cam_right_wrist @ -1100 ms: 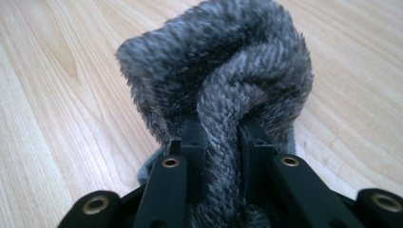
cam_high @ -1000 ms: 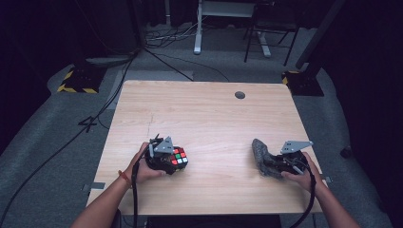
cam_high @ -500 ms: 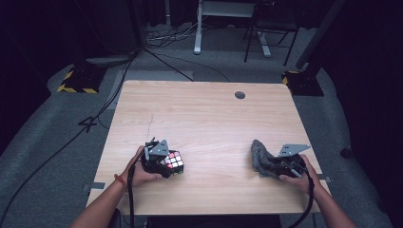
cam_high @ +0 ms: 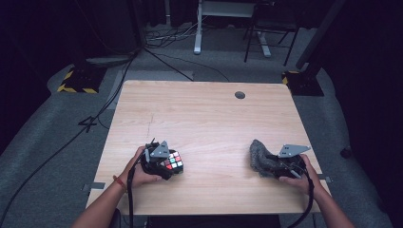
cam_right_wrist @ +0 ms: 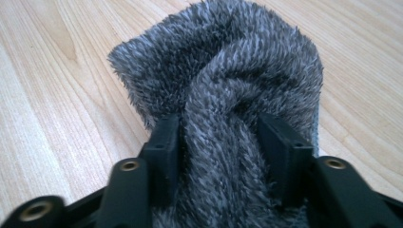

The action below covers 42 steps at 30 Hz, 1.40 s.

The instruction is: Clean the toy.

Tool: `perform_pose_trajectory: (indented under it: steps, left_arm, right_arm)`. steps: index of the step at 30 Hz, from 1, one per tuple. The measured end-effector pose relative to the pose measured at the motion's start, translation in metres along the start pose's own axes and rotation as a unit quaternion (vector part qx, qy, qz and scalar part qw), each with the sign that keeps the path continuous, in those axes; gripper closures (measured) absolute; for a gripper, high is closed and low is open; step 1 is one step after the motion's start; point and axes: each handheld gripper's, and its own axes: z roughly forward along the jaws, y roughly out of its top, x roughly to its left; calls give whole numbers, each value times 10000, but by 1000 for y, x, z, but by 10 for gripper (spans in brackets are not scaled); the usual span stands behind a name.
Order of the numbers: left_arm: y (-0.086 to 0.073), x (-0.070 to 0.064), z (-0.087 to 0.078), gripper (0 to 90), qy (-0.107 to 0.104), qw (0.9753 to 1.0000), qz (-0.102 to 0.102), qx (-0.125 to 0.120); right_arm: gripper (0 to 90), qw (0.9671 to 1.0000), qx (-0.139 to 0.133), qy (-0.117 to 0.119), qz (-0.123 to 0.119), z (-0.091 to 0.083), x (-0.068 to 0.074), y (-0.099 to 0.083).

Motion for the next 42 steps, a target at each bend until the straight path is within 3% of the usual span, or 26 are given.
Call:
perform_pose_trajectory:
  steps: [8,15,20,25,37,42]
  left_arm:
    - [0,-4,-6,173,273,9996,-2,-17]
    - [0,-7,-14,160,448,9990,-28,9]
    - [-3,-10,-23,162,513,9986,106,-47]
    - [-7,-11,-34,160,714,9973,158,15]
    - [-23,-10,-52,159,1020,9948,-37,56]
    - [-32,-4,-51,162,1156,9929,-146,219]
  right_arm:
    - [311,9999,-79,-59,-105,-6,2,4]
    - [190,9998,-163,-26,-93,-11,3,5]
    - [197,9997,-180,-75,-115,-16,3,5]
    - [219,9997,-198,-81,-119,-21,4,5]
    - [225,9988,-87,-450,-167,-41,4,-14]
    - [222,9978,-43,-651,-96,-48,0,-25]
